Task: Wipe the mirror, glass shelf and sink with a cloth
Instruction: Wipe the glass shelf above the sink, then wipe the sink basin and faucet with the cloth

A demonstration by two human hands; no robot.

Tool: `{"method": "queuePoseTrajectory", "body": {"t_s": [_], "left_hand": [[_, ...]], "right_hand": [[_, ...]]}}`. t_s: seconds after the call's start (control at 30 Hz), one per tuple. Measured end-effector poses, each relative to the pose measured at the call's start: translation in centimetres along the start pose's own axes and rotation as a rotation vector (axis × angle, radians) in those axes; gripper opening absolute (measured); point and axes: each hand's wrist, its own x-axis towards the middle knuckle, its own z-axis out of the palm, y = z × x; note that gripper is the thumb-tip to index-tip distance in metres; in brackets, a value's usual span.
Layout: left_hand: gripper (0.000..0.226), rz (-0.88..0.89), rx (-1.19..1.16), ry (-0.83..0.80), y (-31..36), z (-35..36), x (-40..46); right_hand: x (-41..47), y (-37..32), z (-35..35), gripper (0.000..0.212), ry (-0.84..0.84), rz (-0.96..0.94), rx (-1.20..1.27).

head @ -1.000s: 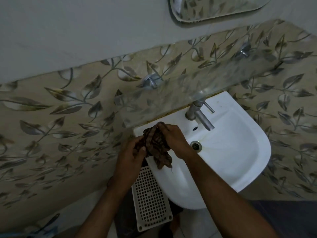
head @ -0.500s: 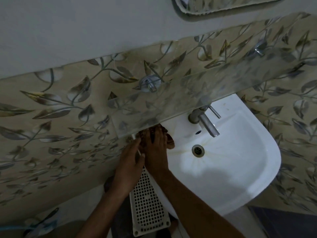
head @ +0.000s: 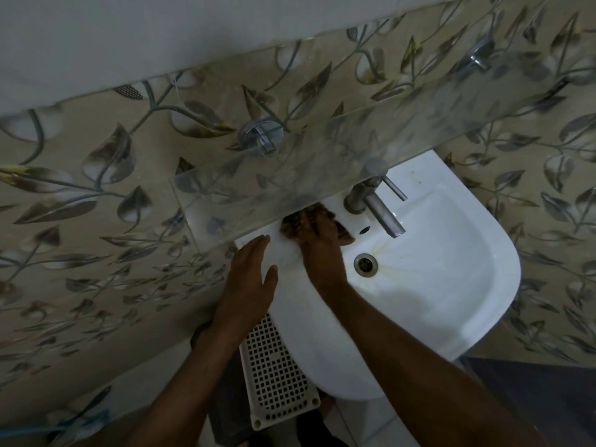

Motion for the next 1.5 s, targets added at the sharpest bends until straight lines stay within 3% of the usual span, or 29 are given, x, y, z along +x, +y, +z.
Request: {"method": "queuePoseTrajectory", "body": {"t_s": [0.07,0.13,0.3,0.37,0.47,0.6,0.7,0.8,0.87,1.0,1.2,1.27,1.4,1.5], "left_hand": [[0.057,-0.035,-0.033,0.018,-0.5,0.3,0.0],[0.058,-0.05,-0.034,0.018,-0.7,0.4,-0.4],[0.06,-0.079,0.028,0.022,-1.0,-0.2,-1.5],[0.06,-0.094,0.03,0.03,-1.5,-0.7,-1.3],[0.058,-0.084,0.03,0.047,-2.4,-1.3,-0.6],[0.068,-0.14,0.033,0.039,-4.6,-1.2,0.2],[0.049,-0.134,0.024,0.065,-4.0,-1.8,-0.8],[0.045,-0.132,-0.028,0.111,-3.5,-2.2,-1.8],[0.044,-0.125,-0.06,0.123,-3.8,-2.2,-2.3],[0.057,-0.172,-0.096,0.058,-4.2,-1.6,-3.8],[0.057,-0.132,-0.144,0.005,-3.4,1.1,-7.2],[0.056,-0.133,-0.121,-0.01,-3.6,1.7,-7.9],[0.054,-0.145,-0.143,0.011,-3.2,1.9,-8.5],[0.055,-0.115,-0.151,0.064,-2.7,1.3,-8.9]], "right_hand": [[-1.7,-2.1,0.4,0.022,-0.046,-0.217,0.018],[-2.0,-1.8,0.0,0.029,-0.045,-0.286,-0.049],[1.6,2.1,-0.8,0.031,0.109,-0.01,-0.093],[1.8,2.2,-0.2,0.03,0.156,-0.03,-0.043],[-0.7,-1.4,1.2,0.02,-0.014,-0.128,0.106],[-5.2,-3.0,3.4,0.026,-0.156,-0.229,0.028],[-3.6,-3.0,4.0,0.026,-0.138,-0.195,0.016],[-2.5,-3.5,5.3,0.054,-0.168,-0.127,-0.091],[-3.0,-3.5,5.7,0.059,-0.186,-0.098,-0.12],[-7.5,-2.5,4.4,0.048,-0.251,-0.117,-0.005],[-17.4,-0.8,-1.3,0.034,-0.344,-0.055,-0.144],[-17.6,-1.0,-1.8,0.032,-0.355,-0.053,-0.184],[-13.8,-3.0,0.7,0.037,-0.26,-0.219,-0.253],[-10.4,-4.1,2.6,0.034,-0.255,-0.162,-0.303]]}}
